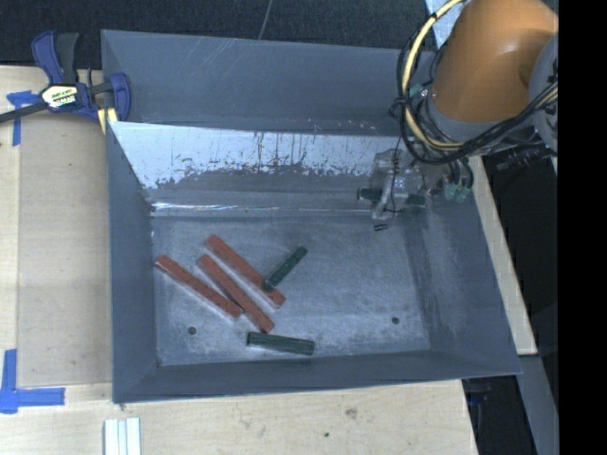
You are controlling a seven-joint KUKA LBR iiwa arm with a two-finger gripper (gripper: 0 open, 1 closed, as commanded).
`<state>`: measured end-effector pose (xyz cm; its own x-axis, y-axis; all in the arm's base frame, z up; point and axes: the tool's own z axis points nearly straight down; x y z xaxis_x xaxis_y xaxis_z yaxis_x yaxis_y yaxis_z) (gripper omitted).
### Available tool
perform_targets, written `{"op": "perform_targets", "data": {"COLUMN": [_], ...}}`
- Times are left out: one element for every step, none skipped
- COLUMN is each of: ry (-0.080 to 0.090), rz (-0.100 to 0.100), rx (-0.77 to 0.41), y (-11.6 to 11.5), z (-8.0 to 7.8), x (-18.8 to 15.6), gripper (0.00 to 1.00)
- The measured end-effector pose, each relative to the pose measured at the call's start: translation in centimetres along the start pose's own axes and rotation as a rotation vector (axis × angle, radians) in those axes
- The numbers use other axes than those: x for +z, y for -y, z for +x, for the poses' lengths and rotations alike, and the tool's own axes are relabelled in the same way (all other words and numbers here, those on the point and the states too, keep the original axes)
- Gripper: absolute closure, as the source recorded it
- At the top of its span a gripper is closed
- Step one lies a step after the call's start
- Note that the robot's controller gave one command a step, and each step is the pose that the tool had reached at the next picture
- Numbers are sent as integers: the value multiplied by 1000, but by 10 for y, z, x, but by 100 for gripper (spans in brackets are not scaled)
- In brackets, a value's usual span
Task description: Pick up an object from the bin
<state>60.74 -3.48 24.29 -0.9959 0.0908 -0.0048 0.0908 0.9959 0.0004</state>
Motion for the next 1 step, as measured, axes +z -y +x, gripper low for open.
{"op": "perform_targets", "data": {"ry": [-1], "rz": [0], "rx": [-1], "y": [0], "z": [0], "x": [1], "gripper": [100]}}
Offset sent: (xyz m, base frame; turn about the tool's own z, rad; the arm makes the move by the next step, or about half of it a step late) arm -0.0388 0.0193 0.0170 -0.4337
